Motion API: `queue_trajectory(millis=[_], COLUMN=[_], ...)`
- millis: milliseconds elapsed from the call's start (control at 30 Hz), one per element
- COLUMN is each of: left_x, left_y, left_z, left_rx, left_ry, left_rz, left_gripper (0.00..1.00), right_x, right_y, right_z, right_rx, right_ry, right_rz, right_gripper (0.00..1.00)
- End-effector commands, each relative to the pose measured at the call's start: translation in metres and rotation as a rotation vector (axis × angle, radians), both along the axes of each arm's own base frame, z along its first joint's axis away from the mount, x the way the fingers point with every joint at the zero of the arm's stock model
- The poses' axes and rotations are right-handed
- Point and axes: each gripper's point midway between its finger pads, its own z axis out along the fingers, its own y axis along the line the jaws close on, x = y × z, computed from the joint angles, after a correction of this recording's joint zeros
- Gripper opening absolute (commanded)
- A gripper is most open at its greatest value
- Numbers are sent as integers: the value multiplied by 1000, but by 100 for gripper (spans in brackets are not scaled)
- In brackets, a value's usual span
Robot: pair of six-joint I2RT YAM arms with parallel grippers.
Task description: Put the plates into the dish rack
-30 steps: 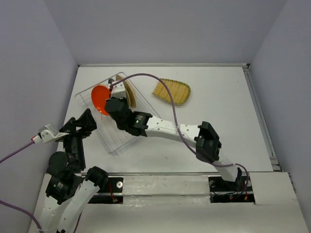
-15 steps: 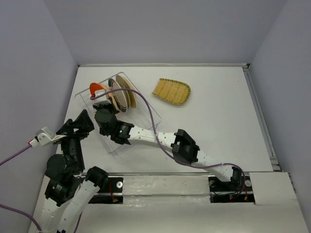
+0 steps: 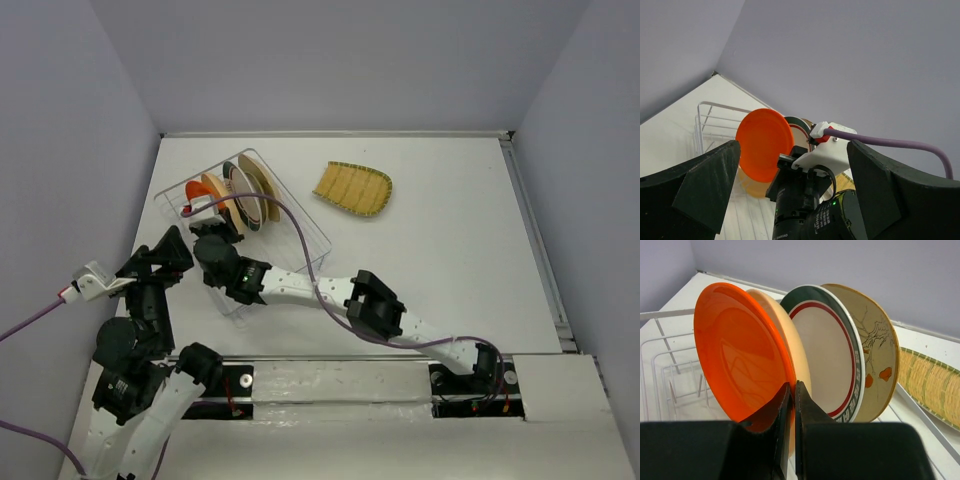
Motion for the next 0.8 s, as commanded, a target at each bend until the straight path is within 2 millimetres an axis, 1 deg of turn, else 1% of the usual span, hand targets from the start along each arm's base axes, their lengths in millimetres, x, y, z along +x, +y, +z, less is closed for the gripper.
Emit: queue_trajectory(millis=[0,33,67,100,133,167,200,233,267,300,333,367,400,433,467,533,567,600,633,667,700,733,767], left_x=[-6,-6,-6,-6,-6,-6,-6,-6,-6,-6,-5,-5,-5,-6,-6,-6,-6,-6,-6,-7,-7,-6,-6], left_y=[7,7,7,7,7,7,7,6,6,6,6,6,6,6,7,6,7,7,7,7,7,7,7], left_z=[16,16,16,16,16,16,16,15,15,15,15,15,15,15,14,14,15,15,15,15,14,14,14], left_rx=[-43,-42,-42,-42,-42,-42,-42,-39,-39,-39,-38,-38,-38,-38,-39,-38,-40,-39,-40,-40,-40,-39,-38], left_ry=[-49,-48,-48,-49,-48,-48,-48,-47,-47,-47,-45,-45,-45,-45,-45,-45,-48,-47,-46,-48,-46,-45,-43], left_rz=[22,24,24,21,21,22,21,20,20,20,20,20,20,20,21,20,20,20,21,21,21,21,23], left_gripper=[99,99,99,99,99,99,99,99,99,99,99,99,99,99,99,99,99,99,99,99,99,99,99], right_x=[-15,-21,-21,-26,-26,-27,-27,-28,-34,-36,-38,-41,-43,-46,-48,-50,-52,-47,-48,-43,-44,-41,-38], right_y=[13,18,19,22,23,25,25,26,30,29,30,31,35,35,35,36,37,37,38,37,38,39,38], right_z=[-2,-4,-6,-8,-10,-11,-12,-13,-13,0,-9,6,-6,1,5,6,9,9,5,0,-4,-6,-6], right_rx=[82,76,75,70,72,72,79,81,88,117,130,159,159,197,215,212,249,254,246,240,253,255,260], right_ry=[-11,-8,-6,-4,-2,0,4,7,11,10,28,33,48,61,67,86,99,105,115,128,143,159,169], right_rz=[22,43,46,59,62,72,75,88,110,124,139,177,201,232,242,259,267,268,275,270,273,290,295], right_gripper=[7,7,7,8,10,18,23,32,36,39,41,42,43,43,42,39,37,28,25,20,15,7,7])
